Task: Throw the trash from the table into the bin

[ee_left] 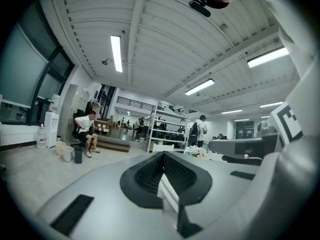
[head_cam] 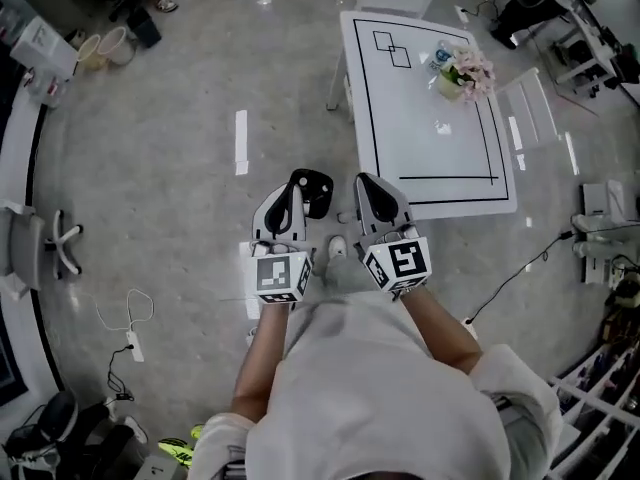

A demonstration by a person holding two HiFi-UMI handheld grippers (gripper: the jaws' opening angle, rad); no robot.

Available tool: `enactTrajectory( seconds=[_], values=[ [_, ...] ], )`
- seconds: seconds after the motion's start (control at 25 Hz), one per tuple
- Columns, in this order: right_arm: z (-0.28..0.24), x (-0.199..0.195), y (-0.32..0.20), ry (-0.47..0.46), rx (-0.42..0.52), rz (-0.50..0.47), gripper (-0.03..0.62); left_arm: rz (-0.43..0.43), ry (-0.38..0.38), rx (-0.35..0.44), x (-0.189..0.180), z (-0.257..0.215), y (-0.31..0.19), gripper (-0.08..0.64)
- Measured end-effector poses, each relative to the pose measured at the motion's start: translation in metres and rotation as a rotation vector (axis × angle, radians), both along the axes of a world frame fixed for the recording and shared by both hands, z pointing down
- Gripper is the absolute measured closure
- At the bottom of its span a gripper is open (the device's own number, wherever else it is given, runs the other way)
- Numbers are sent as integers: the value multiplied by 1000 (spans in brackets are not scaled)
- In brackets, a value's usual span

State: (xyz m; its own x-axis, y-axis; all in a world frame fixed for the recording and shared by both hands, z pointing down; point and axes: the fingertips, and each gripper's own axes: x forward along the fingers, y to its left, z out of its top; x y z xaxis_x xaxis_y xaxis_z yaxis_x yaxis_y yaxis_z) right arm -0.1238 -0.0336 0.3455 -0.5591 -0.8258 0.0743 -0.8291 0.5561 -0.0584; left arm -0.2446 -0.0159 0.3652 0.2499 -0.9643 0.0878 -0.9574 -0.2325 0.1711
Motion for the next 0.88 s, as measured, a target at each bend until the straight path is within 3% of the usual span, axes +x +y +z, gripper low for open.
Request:
enactTrajectory(
  seconds=[0.24,0.4,0.6,0.88],
  values=[
    [-57,72,9,-30,58,200,581,174,-5,101,69,-69,-18,554],
    [-72,115,4,-37,83,259,581,262,-43,146,116,-91,-30,554],
    [-66,164,-5,-43,83,251,581,251,-49,113,159,-82,-34,554],
    [-62,256,-19,-59,51,192,581,203,-44,105,252,-86,-42,554]
  ],
)
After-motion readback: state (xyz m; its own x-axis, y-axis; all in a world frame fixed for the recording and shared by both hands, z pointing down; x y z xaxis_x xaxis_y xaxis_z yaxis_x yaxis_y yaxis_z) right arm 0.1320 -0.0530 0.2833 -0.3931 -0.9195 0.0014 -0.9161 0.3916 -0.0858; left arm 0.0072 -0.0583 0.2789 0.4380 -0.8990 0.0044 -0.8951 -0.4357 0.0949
